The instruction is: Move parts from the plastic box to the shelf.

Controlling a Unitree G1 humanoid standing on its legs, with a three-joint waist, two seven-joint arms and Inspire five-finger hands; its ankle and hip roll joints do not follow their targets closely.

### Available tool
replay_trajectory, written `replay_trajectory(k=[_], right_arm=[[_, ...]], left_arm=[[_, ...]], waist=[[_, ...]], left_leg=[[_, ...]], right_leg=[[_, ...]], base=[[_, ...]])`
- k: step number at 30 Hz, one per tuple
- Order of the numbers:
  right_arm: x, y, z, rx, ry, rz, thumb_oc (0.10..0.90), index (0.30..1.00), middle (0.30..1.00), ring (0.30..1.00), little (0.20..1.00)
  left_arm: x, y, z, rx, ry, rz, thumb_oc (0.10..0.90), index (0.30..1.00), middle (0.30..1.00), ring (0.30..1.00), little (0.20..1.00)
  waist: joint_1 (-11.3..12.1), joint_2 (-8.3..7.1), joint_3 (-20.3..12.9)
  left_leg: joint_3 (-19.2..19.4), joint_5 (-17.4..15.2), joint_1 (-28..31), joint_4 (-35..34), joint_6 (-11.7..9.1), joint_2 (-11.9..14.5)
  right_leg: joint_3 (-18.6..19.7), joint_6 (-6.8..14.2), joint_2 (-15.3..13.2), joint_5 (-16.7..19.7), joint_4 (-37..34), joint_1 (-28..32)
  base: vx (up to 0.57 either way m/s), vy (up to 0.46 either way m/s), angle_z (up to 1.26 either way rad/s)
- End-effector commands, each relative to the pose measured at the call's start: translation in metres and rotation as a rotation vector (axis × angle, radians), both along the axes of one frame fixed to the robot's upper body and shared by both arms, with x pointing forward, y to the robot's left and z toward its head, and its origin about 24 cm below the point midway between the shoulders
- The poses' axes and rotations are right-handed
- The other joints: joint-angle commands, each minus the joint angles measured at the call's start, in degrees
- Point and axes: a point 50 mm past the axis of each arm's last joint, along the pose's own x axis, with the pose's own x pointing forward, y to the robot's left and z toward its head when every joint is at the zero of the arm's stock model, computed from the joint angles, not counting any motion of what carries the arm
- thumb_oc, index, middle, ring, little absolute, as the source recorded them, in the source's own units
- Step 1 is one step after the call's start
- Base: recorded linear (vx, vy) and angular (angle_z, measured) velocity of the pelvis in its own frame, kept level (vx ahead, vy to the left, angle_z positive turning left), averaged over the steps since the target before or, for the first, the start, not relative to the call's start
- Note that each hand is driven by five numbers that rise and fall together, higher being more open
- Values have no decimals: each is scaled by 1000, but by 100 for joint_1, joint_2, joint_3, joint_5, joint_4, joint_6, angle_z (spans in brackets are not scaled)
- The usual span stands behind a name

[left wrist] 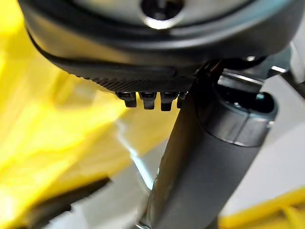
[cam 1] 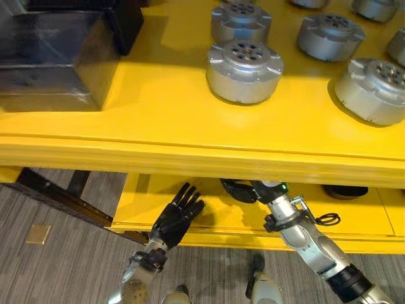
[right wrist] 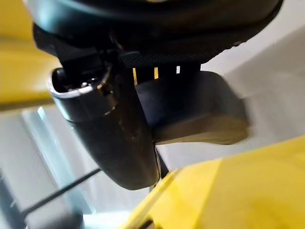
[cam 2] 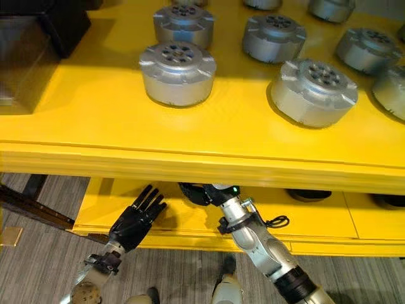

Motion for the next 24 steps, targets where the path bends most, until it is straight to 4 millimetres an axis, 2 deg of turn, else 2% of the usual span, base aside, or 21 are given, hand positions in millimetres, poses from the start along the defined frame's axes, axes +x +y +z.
replay_trajectory(k=[1,4,6,11,17,20,22,24], right_arm=[[1,14,70,163,-356,94,400,300,300,300,300],[10,23,81,170,-349,71,400,300,300,300,300],[17,17,83,159,-314,31,400,300,300,300,300],[14,13,80,153,-290,35,400,300,300,300,300],[18,15,83,141,-308,28,400,300,300,300,300],[24,17,95,137,-358,27,400,300,300,300,300],[32,25,113,130,-412,46,400,300,300,300,300],[31,27,116,122,-416,58,400,300,300,300,300]], left_arm=[[13,-1,33,-62,-182,51,900,1000,1000,1000,1000],[14,-2,34,-99,-157,67,900,1000,1000,1000,1000],[8,-9,27,-95,-123,23,900,1000,1000,1000,1000],[-1,-9,19,-98,-94,19,900,1000,1000,1000,1000],[1,-10,23,-104,-108,3,900,1000,1000,1000,1000],[12,-13,35,-92,-145,-12,900,1000,1000,1000,1000],[30,-18,51,-103,-189,-2,900,1000,1000,1000,1000],[31,-19,52,-105,-190,-3,900,1000,1000,1000,1000]], waist=[[151,-9,-387],[237,-17,-437],[240,-5,-539],[203,17,-606],[211,67,-516],[219,98,-306],[272,114,55],[272,117,115]], left_leg=[[403,258,19,-368,294,-160],[456,388,209,-615,131,-80],[496,475,414,-863,39,-47],[322,470,500,-928,6,-63],[18,421,349,-795,35,-118],[-114,371,-25,-462,65,-102],[-317,320,-537,63,57,-53],[-345,294,-590,165,58,-46]], right_leg=[[-269,111,0,21,-1164,920],[-399,203,92,117,-1639,1043],[-444,193,201,128,-1917,1222],[-281,113,323,90,-2015,1290],[-113,38,410,-110,-1706,1118],[-91,-9,385,-251,-1189,653],[-45,-114,379,-364,-731,222],[-14,-131,382,-403,-629,171]], base=[[-45,-243,-4],[-11,-206,-41],[50,-148,-13],[20,-55,-15],[-64,3,-9],[-305,-17,3],[-471,-65,11],[-175,-27,12]])
